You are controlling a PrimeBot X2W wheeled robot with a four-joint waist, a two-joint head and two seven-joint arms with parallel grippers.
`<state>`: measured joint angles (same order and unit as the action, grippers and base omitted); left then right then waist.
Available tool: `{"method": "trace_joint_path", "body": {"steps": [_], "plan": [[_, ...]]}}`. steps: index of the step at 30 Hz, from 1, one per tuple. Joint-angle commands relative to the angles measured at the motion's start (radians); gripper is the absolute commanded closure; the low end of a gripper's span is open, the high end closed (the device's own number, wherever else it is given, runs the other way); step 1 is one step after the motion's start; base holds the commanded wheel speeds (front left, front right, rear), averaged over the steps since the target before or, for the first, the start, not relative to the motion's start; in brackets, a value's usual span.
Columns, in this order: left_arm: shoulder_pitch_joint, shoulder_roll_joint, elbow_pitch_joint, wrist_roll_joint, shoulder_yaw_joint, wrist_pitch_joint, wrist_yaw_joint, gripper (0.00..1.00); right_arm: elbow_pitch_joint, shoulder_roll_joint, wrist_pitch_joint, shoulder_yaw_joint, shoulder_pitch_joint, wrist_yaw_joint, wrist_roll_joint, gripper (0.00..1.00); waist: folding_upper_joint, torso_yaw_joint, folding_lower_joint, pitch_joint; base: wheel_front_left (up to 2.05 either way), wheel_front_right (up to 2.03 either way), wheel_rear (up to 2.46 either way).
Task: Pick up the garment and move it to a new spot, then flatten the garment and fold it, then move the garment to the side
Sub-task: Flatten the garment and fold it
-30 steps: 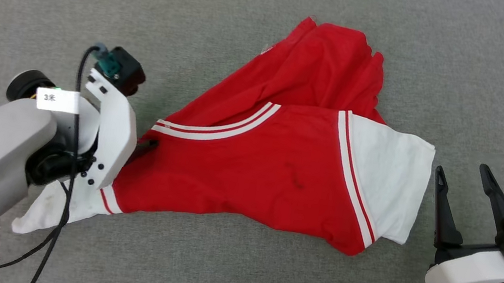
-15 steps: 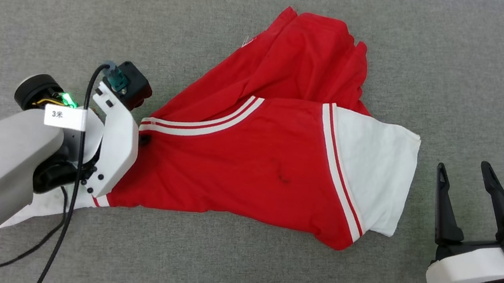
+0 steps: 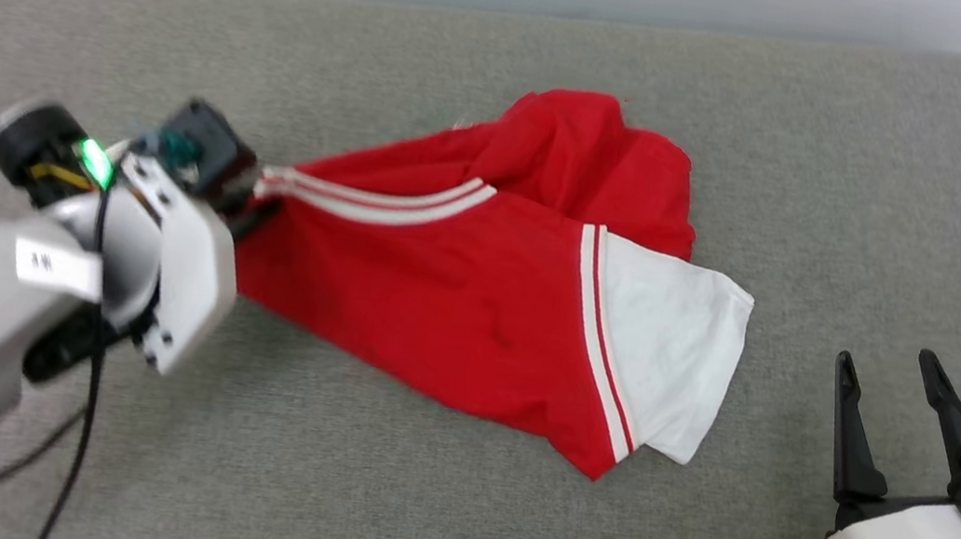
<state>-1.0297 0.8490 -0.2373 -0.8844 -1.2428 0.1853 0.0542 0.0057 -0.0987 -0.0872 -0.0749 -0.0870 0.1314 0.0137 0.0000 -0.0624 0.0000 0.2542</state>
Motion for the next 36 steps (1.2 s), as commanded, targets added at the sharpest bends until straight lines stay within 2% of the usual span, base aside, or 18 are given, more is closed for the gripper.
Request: {"method": "trace_joint_path", "body": {"steps": [1, 6, 13, 16, 22, 24, 27, 31, 32, 36], "plan": [[0.038, 0.005, 0.024, -0.001, -0.004, -0.015, -0.015, 1.00, 0.001, -0.005, 0.002, -0.002, 0.011, -0.001, 0.002, 0.00, 0.0000, 0.024, 0.0000, -0.027, 0.00, 0.00, 0.00], [0.192, 0.022, 0.120, 0.012, -0.021, -0.058, -0.087, 1.00, -0.002, -0.007, 0.007, -0.005, 0.032, -0.001, 0.007, 0.00, 0.0000, 0.054, 0.0000, -0.057, 0.00, 0.00, 0.00], [0.418, -0.005, 0.166, 0.008, -0.032, -0.113, -0.165, 1.00, -0.010, -0.010, 0.012, -0.005, 0.047, -0.001, 0.012, 0.00, 0.0000, 0.080, 0.0000, -0.076, 0.00, 0.00, 0.00], [0.490, -0.015, 0.162, -0.009, -0.032, -0.140, -0.183, 1.00, -0.014, -0.013, 0.016, -0.007, 0.052, -0.001, 0.013, 0.00, 0.0000, 0.089, 0.0000, -0.079, 0.00, 0.00, 0.00], [0.594, -0.059, 0.121, -0.050, -0.037, -0.150, -0.178, 1.00, -0.012, -0.016, 0.023, -0.005, 0.064, -0.001, 0.019, 0.00, 0.0000, 0.106, 0.0000, -0.085, 0.00, 0.00, 0.00], [0.601, -0.080, 0.104, -0.048, -0.025, -0.188, -0.186, 0.00, -0.010, -0.018, 0.026, -0.004, 0.065, -0.001, 0.021, 0.00, 0.0000, 0.110, 0.0000, -0.090, 0.00, 0.00, 0.00], [0.598, -0.099, 0.098, -0.054, 0.014, -0.259, -0.208, 0.00, -0.009, -0.023, 0.030, -0.002, 0.068, -0.001, 0.024, 0.00, 0.0000, 0.116, 0.0000, -0.100, 0.00, 0.00, 0.00], [0.605, -0.107, 0.120, -0.049, 0.079, -0.378, -0.268, 0.00, -0.009, -0.038, 0.038, -0.003, 0.068, -0.001, 0.028, 0.00, 0.0000, 0.124, 0.0000, -0.119, 0.00, 0.00, 0.00], [0.621, -0.105, 0.159, -0.037, 0.129, -0.425, -0.325, 0.00, -0.014, -0.055, 0.044, -0.001, 0.061, -0.001, 0.031, 0.00, 0.0000, 0.131, 0.0000, -0.132, 0.00, 0.00, 0.00], [0.644, -0.106, 0.220, 0.014, 0.221, -0.449, -0.423, 0.00, -0.021, -0.092, 0.063, 0.014, 0.036, -0.001, 0.038, 0.00, 0.0000, 0.147, 0.0000, -0.144, 0.00, 0.00, 0.00]]}}
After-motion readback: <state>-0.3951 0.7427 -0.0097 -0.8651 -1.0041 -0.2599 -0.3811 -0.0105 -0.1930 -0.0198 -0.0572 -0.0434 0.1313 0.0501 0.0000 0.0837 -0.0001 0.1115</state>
